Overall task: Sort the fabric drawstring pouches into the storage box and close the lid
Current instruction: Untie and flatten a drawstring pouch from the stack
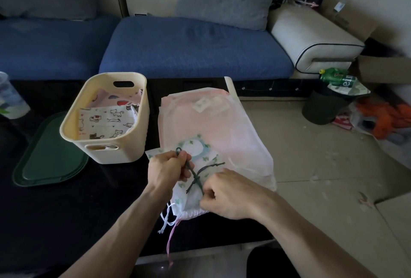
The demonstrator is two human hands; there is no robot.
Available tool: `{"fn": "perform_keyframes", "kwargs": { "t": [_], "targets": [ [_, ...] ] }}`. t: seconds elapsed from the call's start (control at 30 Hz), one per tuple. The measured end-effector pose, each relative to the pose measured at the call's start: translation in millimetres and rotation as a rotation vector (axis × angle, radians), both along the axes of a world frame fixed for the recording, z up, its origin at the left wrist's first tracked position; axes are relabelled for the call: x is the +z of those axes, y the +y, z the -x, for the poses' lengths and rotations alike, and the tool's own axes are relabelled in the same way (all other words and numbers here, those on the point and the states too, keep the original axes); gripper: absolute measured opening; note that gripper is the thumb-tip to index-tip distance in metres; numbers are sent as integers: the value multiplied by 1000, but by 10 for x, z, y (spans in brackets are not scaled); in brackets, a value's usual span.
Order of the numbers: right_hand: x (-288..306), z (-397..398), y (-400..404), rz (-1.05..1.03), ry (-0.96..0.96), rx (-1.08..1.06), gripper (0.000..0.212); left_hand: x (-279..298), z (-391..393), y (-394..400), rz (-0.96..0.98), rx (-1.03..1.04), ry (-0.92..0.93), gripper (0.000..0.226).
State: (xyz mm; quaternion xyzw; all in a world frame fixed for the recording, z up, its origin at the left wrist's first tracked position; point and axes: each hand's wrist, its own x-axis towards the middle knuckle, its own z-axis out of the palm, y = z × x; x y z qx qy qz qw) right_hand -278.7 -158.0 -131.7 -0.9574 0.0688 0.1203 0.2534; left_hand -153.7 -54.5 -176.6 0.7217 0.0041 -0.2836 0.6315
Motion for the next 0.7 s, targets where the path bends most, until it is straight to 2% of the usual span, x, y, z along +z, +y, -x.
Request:
{"fn": "perform_keyframes", "kwargs": {
  "t": [0.2,0.33,0.43,0.53,0.63,0.7],
  "targets": [
    [-88,23,139,55,-76,159,31,-26,-32,-39,-48,91,13,28],
    [-111,61,138,24,-43,165,29,-29,-38,-51,-33,99,12,29],
    [-85,45,59,-75,13,114,35,-11,-42,-15,-6,58,-57,26],
    [-74,37,-147,-206,3,-50,40,61,-88,27,-6,-108,-119,26],
    [-109,21,-379,-306,-106,-205,35,191,-60,145,-179,-372,-148,59],
    [-117,-5,-501,-408,-199,-294,30,324,27,268,-343,-624,-248,81]
  ]
}}
